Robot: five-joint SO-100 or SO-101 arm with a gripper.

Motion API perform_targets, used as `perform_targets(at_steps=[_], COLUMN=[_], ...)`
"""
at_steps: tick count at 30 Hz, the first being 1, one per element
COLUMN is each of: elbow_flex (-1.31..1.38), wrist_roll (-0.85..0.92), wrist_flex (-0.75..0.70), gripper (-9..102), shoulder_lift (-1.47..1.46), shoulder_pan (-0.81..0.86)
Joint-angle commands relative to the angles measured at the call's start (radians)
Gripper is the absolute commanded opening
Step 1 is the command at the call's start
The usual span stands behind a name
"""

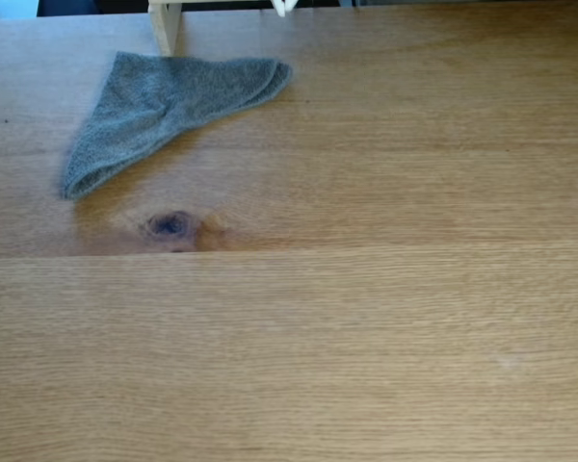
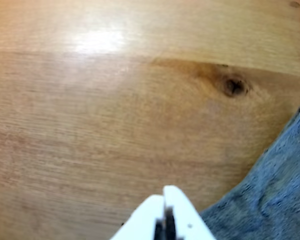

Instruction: Clean the area in front of the robot

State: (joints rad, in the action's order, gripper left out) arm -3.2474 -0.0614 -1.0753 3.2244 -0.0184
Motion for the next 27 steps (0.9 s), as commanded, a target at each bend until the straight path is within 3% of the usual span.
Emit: perform_targets(at_steps=[1,6,10,12,27], elbow_flex=[-0.123,-0.118,-0.117,-0.115,-0.115], wrist_roll=[-0.014,-0.035,-0.028,-0.028,-0.028], wrist_flex=[-0.048,-0.19,-0.189,-0.19,-0.19], gripper=[0,0,1,8,4], shoulder_lift=[0.051,0.081,0.081,0.081,0.081], shoulder_pan=[-0.026,-0.048,-0.032,-0.031,-0.031])
